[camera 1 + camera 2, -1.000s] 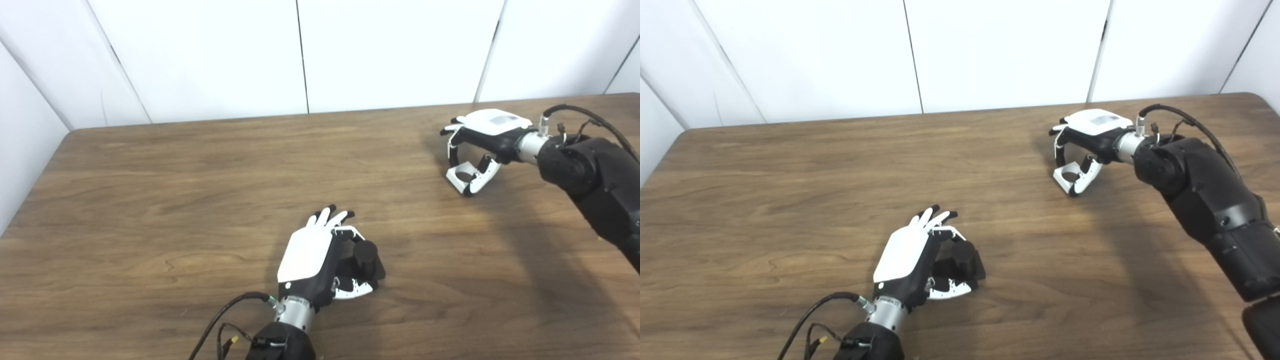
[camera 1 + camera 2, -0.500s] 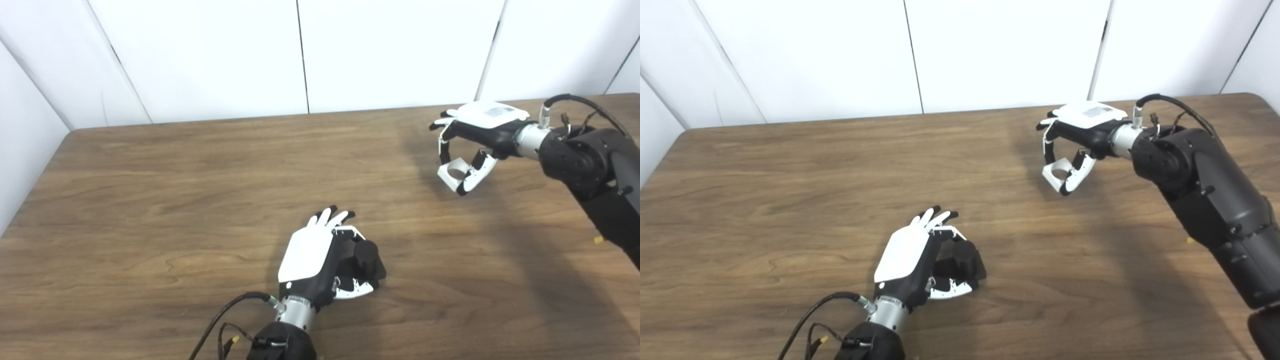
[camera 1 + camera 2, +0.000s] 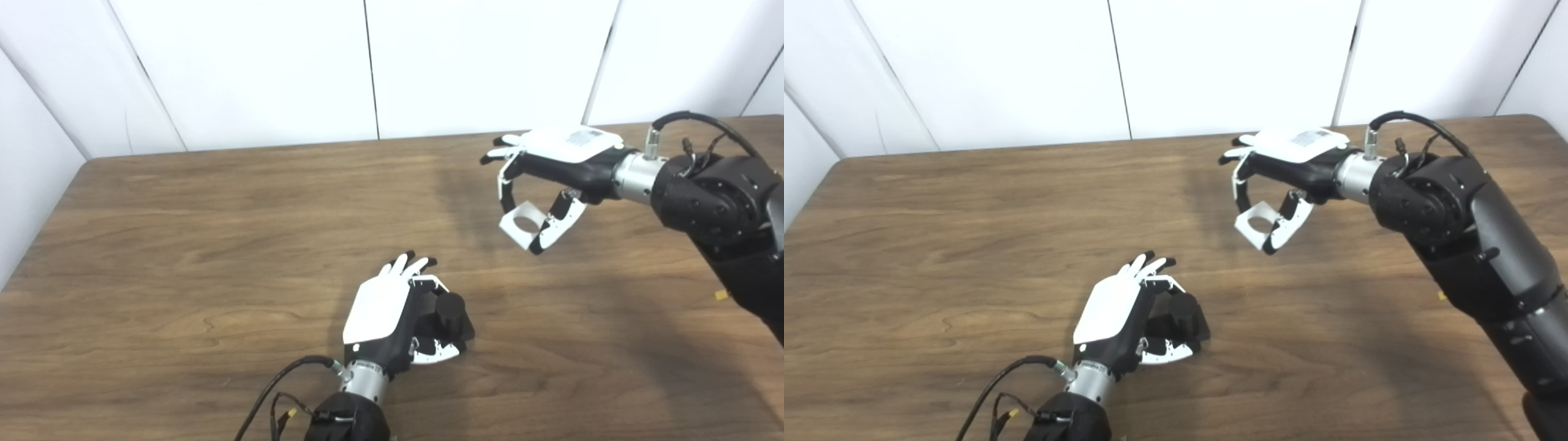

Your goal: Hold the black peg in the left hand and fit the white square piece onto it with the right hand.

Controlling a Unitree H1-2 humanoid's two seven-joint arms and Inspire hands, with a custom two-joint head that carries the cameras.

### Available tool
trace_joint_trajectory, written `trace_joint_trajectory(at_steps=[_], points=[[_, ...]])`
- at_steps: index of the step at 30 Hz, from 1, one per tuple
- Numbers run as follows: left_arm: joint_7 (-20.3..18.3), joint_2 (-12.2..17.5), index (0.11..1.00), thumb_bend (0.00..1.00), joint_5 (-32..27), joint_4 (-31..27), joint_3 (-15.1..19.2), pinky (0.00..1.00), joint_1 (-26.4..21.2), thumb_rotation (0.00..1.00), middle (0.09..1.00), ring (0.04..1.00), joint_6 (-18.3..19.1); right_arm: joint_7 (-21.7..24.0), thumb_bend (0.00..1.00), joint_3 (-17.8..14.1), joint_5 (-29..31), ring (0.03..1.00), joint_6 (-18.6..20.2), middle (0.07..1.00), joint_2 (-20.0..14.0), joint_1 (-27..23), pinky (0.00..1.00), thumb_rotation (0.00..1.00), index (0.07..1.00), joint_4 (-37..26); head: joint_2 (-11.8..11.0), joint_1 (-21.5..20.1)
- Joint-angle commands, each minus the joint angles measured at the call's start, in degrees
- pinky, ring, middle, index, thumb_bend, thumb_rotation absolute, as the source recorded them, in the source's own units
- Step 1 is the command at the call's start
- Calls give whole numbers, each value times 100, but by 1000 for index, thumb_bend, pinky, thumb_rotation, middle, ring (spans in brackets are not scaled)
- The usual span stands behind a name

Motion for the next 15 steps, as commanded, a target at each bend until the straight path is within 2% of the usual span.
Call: trace_joint_trajectory(at_steps=[1,3,15], points=[[32,-26,492,523,139,49,-20,975,-81,61,901,984,10,79,523,-114,78,1000,163,932,10,-217,985,146,492,-374,8,0],[28,-28,492,523,154,56,-23,977,-87,61,903,985,15,161,523,-100,106,1000,272,932,73,-216,990,146,492,-551,12,2],[27,-41,492,523,179,71,-20,965,-110,60,902,980,26,339,524,67,104,1000,300,920,314,-170,972,143,491,-1063,12,-1]])
